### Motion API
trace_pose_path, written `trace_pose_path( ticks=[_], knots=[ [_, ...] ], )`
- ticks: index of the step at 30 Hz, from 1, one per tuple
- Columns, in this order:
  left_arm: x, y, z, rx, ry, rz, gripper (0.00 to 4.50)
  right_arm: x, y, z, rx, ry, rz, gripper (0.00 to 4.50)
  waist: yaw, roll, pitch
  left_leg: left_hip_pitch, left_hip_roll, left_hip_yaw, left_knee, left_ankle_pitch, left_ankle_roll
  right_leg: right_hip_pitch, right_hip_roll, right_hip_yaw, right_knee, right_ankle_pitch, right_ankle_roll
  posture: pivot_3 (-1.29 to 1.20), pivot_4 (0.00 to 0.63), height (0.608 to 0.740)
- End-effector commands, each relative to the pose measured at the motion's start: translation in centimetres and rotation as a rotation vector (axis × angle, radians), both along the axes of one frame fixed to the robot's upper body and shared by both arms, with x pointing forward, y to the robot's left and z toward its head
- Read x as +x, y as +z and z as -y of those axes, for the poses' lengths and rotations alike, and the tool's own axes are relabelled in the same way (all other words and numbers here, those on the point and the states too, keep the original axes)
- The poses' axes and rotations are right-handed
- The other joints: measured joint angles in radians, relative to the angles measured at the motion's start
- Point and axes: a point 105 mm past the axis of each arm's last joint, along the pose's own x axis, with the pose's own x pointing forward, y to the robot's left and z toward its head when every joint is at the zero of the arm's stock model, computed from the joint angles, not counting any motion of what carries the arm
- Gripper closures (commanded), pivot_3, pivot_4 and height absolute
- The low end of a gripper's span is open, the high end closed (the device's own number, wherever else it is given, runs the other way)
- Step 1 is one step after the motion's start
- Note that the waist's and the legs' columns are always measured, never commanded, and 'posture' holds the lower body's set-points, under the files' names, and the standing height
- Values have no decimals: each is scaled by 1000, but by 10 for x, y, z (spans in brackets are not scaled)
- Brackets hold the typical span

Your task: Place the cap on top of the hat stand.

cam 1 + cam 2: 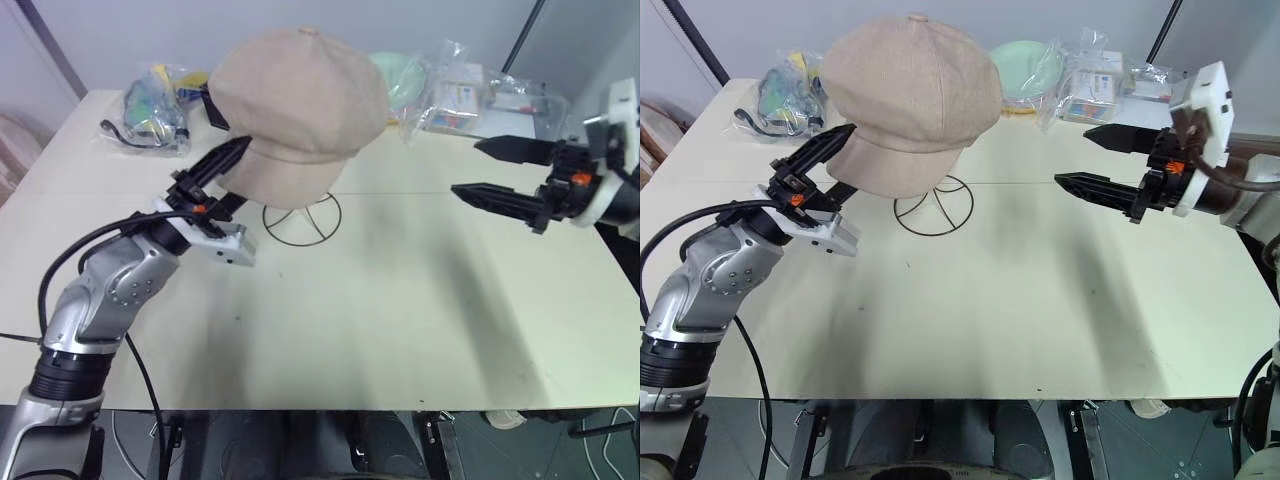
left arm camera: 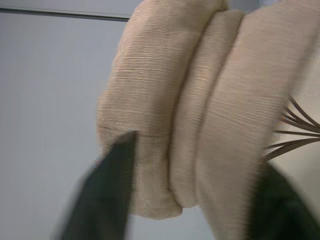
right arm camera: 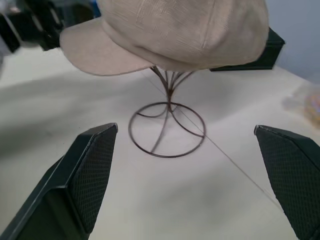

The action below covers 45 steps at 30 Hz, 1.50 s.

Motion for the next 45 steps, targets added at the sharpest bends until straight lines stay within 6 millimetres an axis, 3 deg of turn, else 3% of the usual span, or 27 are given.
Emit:
trace_pose_path(
  ticks=[1, 6, 10, 16, 19, 24, 29, 33, 45],
  knots=[
    [-9, 7, -3, -8, -16, 16, 73, -3, 5, -6, -33, -7, 72, 0, 0, 0, 0, 0, 0, 0, 0, 0, 0, 0, 0, 0, 0, 0, 0, 0, 150, 740],
    [-24, 0, -14, -16, -20, -51, 73, -1, -11, -8, -89, -51, 70, 0, 0, 0, 0, 0, 1, 0, 0, 0, 0, 0, 0, 0, 0, 0, 0, 0, 150, 740],
    [-40, -8, -21, -90, -76, -218, 73, 3, -30, -9, -203, -107, 103, 0, 0, 0, 0, 0, 1, 0, 0, 0, 0, 0, 0, 0, 0, 0, 0, 0, 150, 740],
    [-46, -24, -65, -416, -5, -861, 73, 1, -46, -27, -357, -147, 326, 0, -5, 1, 0, 1, 2, 0, 0, 0, 0, 0, 0, 0, 1, 0, 0, 0, 150, 740],
    [-62, -19, -77, -558, -59, -1166, 73, -3, -46, -45, -369, -142, 490, 0, -8, 0, 0, 1, 3, 0, 0, 0, 0, 0, 2, 0, 1, 0, -1, 0, 150, 740],
    [-85, -2, -84, -649, -194, -1450, 73, -7, -57, -74, -518, -85, 884, 0, -7, 1, 0, 2, 3, 0, 0, 0, 0, 1, 2, 0, 1, -1, -1, 0, 150, 740],
    [-85, 8, -92, -673, -207, -1498, 73, -9, -83, -107, -570, -2, 1183, 0, -8, 0, 0, 2, 2, -1, 0, 1, -1, 1, 3, 0, 1, -2, -3, 0, 150, 740],
    [-84, 23, -91, -664, -243, -1506, 73, 0, -84, -124, -520, -18, 1343, 0, -10, 0, 0, 2, 2, -1, 0, 2, -3, 0, 3, 1, 1, -2, -4, 0, 150, 740],
    [-73, 38, -94, -688, -271, -1458, 73, 35, -84, -174, -486, -7, 1512, 0, -29, -1, 0, 2, 1, -2, -2, 2, -4, 0, 3, 1, 2, -1, -3, 0, 150, 740]
  ],
)
